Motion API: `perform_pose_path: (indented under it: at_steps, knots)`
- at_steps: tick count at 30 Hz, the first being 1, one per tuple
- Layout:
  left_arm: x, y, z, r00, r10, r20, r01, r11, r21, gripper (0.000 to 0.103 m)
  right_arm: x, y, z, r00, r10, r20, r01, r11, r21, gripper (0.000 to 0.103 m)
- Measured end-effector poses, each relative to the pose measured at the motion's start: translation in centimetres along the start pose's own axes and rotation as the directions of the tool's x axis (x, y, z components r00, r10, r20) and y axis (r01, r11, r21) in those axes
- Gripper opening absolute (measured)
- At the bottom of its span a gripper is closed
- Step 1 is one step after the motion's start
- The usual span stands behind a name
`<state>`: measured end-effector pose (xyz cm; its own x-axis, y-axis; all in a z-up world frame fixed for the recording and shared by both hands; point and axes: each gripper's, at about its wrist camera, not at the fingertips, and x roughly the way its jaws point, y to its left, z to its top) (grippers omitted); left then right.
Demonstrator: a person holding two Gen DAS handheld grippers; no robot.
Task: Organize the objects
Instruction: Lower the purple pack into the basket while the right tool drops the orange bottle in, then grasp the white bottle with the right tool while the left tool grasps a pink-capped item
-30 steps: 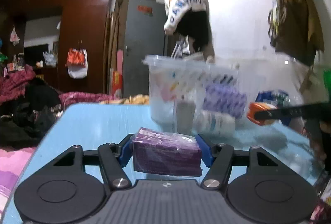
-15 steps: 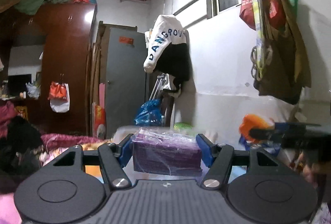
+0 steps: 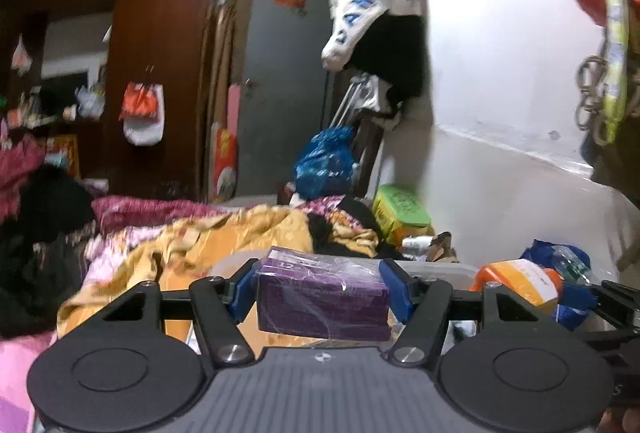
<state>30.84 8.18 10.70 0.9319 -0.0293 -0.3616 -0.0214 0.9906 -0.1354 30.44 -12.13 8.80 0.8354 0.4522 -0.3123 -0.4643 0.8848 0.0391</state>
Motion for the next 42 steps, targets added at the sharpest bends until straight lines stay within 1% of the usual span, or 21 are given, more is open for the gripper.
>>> perform_pose_path:
  at_steps: [2, 8, 11, 13, 14, 15, 16, 17, 18, 20, 22, 24, 26, 28, 30, 32, 34, 37, 39, 42]
  knots:
    - [0.5, 0.3, -0.3, 1.000, 0.001, -0.017, -0.001, 1.000, -0.004, 0.067, 0.2, 0.3, 0.1, 1.000, -0.006, -0.004, 0.006, 1.000, -0.011, 0.086]
    - [1.3, 1.0, -1.0, 0.999, 0.016, -0.036, -0.016, 1.000, -0.019, 0.067, 1.9, 0.8, -0.1, 0.998, -0.024, -0.059, 0.023, 1.000, -0.020, 0.086]
    - [1.8, 1.3, -1.1, 0.999, 0.019, -0.045, -0.020, 0.999, -0.032, 0.068, 2.1, 0.7, -0.4, 0.998, -0.034, -0.059, 0.033, 0.999, -0.013, 0.086]
    - [1.9, 1.4, -1.2, 0.999, 0.015, -0.049, -0.016, 0.999, -0.033, 0.071, 1.9, 0.5, -0.4, 0.998, -0.035, -0.060, 0.035, 0.999, 0.000, 0.086]
    - [1.8, 1.3, -1.2, 0.999, 0.015, -0.050, -0.016, 1.000, -0.026, 0.077, 1.9, 0.3, -0.2, 0.998, -0.033, -0.057, 0.034, 0.999, 0.001, 0.087]
    - [1.6, 1.2, -1.2, 0.999, 0.022, -0.043, -0.022, 1.000, -0.014, 0.082, 1.6, 0.3, -0.1, 0.998, -0.036, -0.047, 0.036, 0.999, 0.004, 0.089]
    - [1.3, 1.0, -1.2, 0.999, 0.034, -0.031, -0.034, 0.999, -0.001, 0.085, 1.3, 0.2, 0.0, 0.999, -0.040, -0.038, 0.040, 0.999, 0.012, 0.092]
    - [0.7, 0.8, -1.2, 0.999, 0.048, -0.009, -0.047, 0.999, 0.008, 0.088, 0.7, 0.0, 0.1, 0.999, -0.041, -0.025, 0.042, 0.999, 0.020, 0.101]
    - [0.0, 0.7, -1.2, 0.999, 0.049, 0.011, -0.049, 0.999, 0.012, 0.090, 0.2, -0.1, 0.3, 0.999, -0.039, -0.009, 0.039, 0.999, 0.023, 0.103]
    - [-1.9, 0.7, -1.2, 0.999, 0.021, 0.045, -0.021, 1.000, 0.005, 0.091, -1.0, -0.4, 0.6, 1.000, -0.025, 0.013, 0.024, 0.999, 0.030, 0.103]
    - [-4.3, 0.6, -1.8, 0.997, -0.012, 0.081, 0.010, 1.000, 0.025, 0.091, -2.5, -0.8, 0.6, 1.000, -0.010, 0.028, 0.009, 0.999, 0.037, 0.103]
    - [-6.9, 0.8, -3.1, 0.993, -0.048, 0.108, 0.043, 0.998, 0.041, 0.093, -4.6, -1.2, -0.3, 0.999, 0.013, 0.051, -0.015, 0.999, 0.049, 0.103]
    - [-9.4, 1.2, -5.2, 0.990, -0.078, 0.116, 0.072, 0.996, 0.056, 0.096, -6.6, -1.5, -1.8, 0.997, 0.064, 0.053, -0.067, 0.997, 0.048, 0.103]
    - [-11.1, 1.8, -7.5, 0.991, -0.090, 0.100, 0.085, 0.995, 0.056, 0.097, -8.4, -1.7, -3.7, 0.993, 0.100, 0.068, -0.103, 0.993, 0.054, 0.103]
    - [-12.1, 2.3, -9.7, 0.993, -0.093, 0.079, 0.089, 0.995, 0.047, 0.097, -9.9, -1.8, -5.6, 0.990, 0.127, 0.064, -0.131, 0.990, 0.062, 0.103]
    - [-12.3, 2.8, -11.6, 0.994, -0.101, 0.051, 0.098, 0.994, 0.056, 0.097, -10.5, -1.8, -7.7, 0.987, 0.156, 0.044, -0.160, 0.983, 0.090, 0.103]
    - [-11.9, 3.2, -12.9, 0.995, -0.091, 0.035, 0.089, 0.995, 0.045, 0.097, -10.1, -1.4, -9.1, 0.983, 0.181, -0.003, -0.180, 0.978, 0.108, 0.103]
    - [-10.5, 3.7, -13.3, 0.997, -0.081, 0.012, 0.081, 0.997, 0.018, 0.096, -8.5, 0.2, -10.0, 0.978, 0.197, -0.072, -0.191, 0.978, 0.082, 0.103]
    - [-9.7, 4.0, -13.3, 0.997, -0.079, 0.001, 0.079, 0.997, 0.008, 0.096, -7.5, 1.3, -10.0, 0.976, 0.200, -0.083, -0.197, 0.980, 0.040, 0.103]
    - [-9.0, 3.7, -13.8, 0.997, -0.069, -0.017, 0.070, 0.997, 0.025, 0.096, -6.7, 2.2, -10.7, 0.967, 0.232, -0.106, -0.229, 0.973, 0.037, 0.103]
